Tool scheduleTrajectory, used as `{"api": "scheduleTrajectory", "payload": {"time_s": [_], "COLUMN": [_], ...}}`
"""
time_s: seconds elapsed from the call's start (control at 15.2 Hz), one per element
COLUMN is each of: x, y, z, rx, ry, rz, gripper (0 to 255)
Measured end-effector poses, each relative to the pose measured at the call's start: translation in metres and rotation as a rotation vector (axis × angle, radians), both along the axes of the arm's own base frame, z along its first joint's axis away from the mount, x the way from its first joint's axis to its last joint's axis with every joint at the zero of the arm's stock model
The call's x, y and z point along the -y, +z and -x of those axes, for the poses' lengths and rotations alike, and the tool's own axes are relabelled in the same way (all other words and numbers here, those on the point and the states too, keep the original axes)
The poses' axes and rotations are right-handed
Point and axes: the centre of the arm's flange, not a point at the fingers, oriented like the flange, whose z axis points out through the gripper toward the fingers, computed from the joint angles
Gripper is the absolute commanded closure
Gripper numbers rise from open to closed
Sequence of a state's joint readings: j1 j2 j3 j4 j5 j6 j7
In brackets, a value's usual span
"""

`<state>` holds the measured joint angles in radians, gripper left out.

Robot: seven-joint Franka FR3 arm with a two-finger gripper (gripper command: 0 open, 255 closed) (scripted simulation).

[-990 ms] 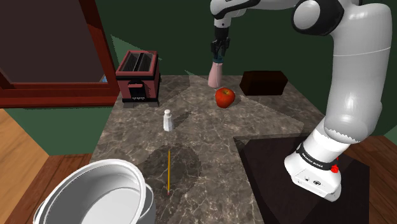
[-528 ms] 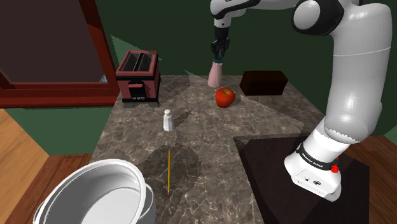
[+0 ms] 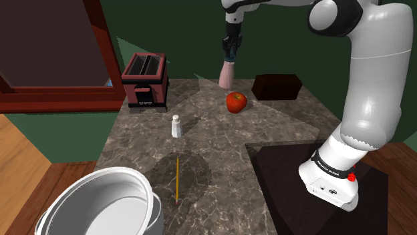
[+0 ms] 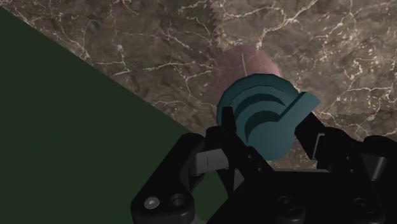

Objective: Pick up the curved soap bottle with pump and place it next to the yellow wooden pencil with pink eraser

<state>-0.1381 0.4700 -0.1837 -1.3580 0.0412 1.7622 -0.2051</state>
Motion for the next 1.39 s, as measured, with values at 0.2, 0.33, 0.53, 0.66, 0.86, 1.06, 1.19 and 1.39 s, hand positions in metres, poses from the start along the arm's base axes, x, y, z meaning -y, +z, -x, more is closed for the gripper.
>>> {"api": "scheduleTrajectory", "payload": {"time_s": [0.2, 0.33, 0.53, 0.66, 0.86, 1.06, 1.19, 1.39], "x": [0.001, 0.001, 0.001, -0.004, -0.03, -0.057, -0.076, -0.104], "y": [0.015, 0.026, 0.042, 0.049, 0.066, 0.081, 0.092, 0.109], "z": [0.0, 0.0, 0.0, 0.003, 0.024, 0.042, 0.054, 0.076], "rx": [0.0, 0.0, 0.0, 0.0, 0.0, 0.0, 0.0, 0.001], "ry": [0.0, 0.0, 0.0, 0.0, 0.001, 0.0, 0.001, 0.001], "rz": [0.0, 0.0, 0.0, 0.0, 0.0, 0.0, 0.0, 0.0], "gripper": [255, 255, 255, 255, 255, 255, 255, 255]}}
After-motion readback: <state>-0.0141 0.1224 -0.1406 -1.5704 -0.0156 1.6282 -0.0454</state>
